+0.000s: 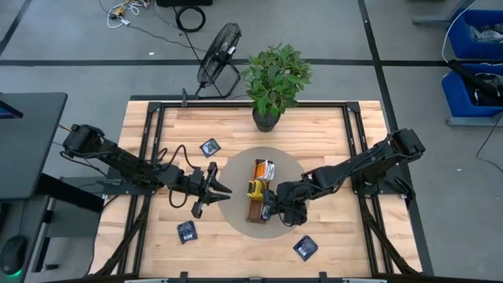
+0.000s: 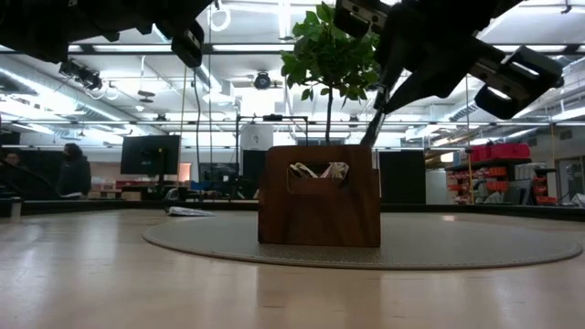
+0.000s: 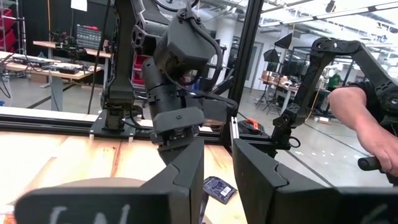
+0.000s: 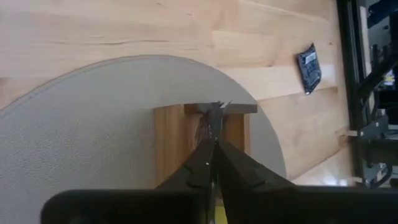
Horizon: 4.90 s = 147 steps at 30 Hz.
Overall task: Pick & Place Tea
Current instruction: Put the purple tea bag into the bottom compartment of the bottom section wooden organizer
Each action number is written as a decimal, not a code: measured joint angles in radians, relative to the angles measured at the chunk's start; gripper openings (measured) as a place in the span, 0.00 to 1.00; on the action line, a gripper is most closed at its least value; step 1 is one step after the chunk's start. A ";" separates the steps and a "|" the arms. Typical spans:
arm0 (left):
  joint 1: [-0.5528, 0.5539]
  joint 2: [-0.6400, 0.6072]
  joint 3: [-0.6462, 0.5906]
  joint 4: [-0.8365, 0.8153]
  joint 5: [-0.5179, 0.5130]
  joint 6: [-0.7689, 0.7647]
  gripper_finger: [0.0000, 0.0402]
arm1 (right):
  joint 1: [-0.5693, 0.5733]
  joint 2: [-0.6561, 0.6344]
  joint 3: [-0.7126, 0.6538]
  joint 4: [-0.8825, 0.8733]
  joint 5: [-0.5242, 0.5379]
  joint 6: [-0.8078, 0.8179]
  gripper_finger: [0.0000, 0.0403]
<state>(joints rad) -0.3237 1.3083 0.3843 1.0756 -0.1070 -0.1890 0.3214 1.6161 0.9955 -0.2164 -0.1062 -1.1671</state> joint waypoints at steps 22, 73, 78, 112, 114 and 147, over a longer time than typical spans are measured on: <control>0.000 0.000 0.000 -0.008 0.000 -0.001 0.22 | 0.006 -0.017 -0.001 0.120 0.082 0.252 0.25; -0.001 0.000 0.000 -0.072 -0.029 -0.034 0.22 | 0.304 -0.045 0.000 -0.408 0.184 2.169 0.18; -0.001 0.002 0.000 -0.084 -0.029 -0.024 0.22 | 0.301 -0.045 0.000 -0.360 0.173 2.253 0.16; -0.001 0.009 0.000 -0.157 -0.029 -0.008 0.22 | 0.465 0.154 -0.069 -0.251 0.126 2.654 0.52; -0.001 0.009 0.000 -0.157 -0.029 -0.008 0.22 | 0.465 0.160 -0.068 -0.258 0.127 2.647 0.48; -0.001 0.009 0.000 -0.169 -0.029 -0.009 0.22 | 0.478 0.174 0.111 -0.711 0.408 2.382 0.00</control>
<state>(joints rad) -0.3248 1.3174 0.3847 0.9066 -0.1364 -0.1978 0.7997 1.7897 1.1060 -0.9275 0.3022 1.2151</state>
